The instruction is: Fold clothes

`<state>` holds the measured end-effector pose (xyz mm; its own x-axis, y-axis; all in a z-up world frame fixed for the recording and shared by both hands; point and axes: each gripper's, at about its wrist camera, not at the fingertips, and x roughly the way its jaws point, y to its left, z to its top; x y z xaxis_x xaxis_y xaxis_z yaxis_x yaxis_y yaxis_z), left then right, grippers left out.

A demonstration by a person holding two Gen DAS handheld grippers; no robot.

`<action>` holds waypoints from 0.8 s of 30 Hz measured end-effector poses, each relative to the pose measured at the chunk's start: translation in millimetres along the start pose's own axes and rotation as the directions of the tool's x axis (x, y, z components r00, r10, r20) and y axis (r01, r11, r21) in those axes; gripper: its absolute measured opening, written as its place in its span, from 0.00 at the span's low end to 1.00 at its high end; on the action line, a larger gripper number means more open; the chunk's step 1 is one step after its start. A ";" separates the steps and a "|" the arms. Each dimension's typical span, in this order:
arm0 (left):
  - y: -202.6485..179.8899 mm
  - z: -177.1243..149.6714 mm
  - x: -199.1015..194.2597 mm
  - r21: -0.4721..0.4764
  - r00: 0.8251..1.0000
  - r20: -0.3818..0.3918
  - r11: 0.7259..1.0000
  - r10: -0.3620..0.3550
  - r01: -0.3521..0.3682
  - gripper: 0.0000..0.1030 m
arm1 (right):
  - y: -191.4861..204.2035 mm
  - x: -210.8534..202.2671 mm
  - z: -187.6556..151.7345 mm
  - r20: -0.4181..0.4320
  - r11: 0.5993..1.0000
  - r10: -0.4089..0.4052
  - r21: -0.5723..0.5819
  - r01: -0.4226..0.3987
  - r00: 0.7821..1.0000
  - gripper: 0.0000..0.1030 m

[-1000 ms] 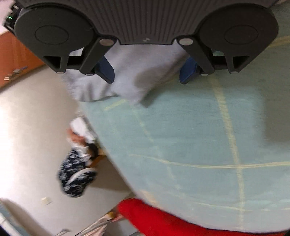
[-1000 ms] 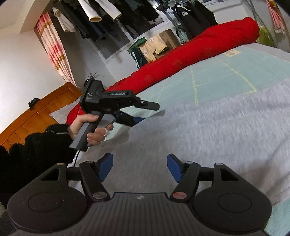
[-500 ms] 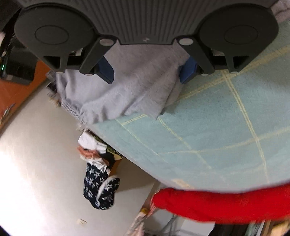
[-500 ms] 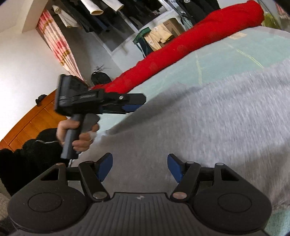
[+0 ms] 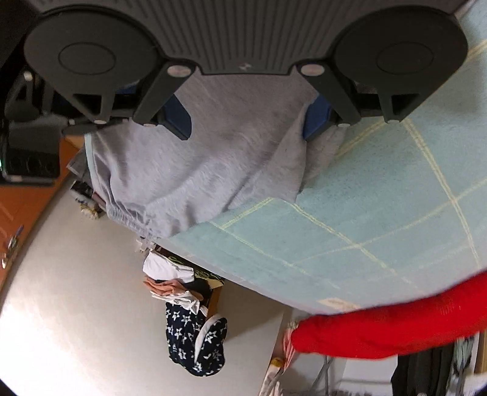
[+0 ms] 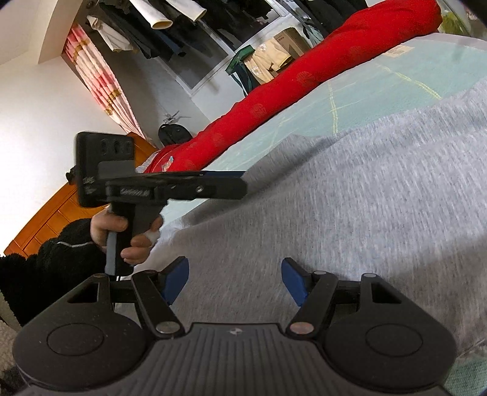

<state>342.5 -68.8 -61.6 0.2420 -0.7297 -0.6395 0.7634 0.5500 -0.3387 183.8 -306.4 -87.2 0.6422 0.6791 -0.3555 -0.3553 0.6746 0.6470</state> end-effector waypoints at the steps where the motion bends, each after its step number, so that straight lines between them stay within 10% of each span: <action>1: 8.6 4.0 7.8 -0.037 1.000 -0.016 0.999 -0.021 0.020 0.80 | 0.1 0.7 0.2 0.000 1.000 -0.001 -0.001 0.001 1.000 0.71; 4: 38.0 17.0 32.7 -0.191 0.991 -0.041 0.975 -0.125 0.116 0.80 | 0.0 2.0 0.9 -0.001 1.000 -0.002 -0.006 0.002 1.000 0.71; 7: 66.9 29.7 52.6 -0.352 0.956 0.003 0.894 -0.293 0.275 0.80 | -1.0 2.3 0.7 0.001 1.000 0.000 -0.005 0.000 1.000 0.71; 12: 97.8 53.4 73.0 -0.438 0.944 0.110 0.837 -0.310 0.326 0.80 | -0.2 2.9 0.4 0.005 1.000 0.001 -0.005 -0.001 1.000 0.71; 24: 89.5 72.4 33.6 -0.322 0.960 0.165 0.908 -0.226 0.269 0.81 | 3.9 -1.9 -5.6 0.008 1.000 -0.004 -0.022 0.005 1.000 0.76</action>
<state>462.3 -73.5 -63.4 0.1586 -0.8917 -0.4239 0.5655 0.4340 -0.7014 177.3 -303.5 -87.8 0.6494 0.6737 -0.3527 -0.3671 0.6839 0.6305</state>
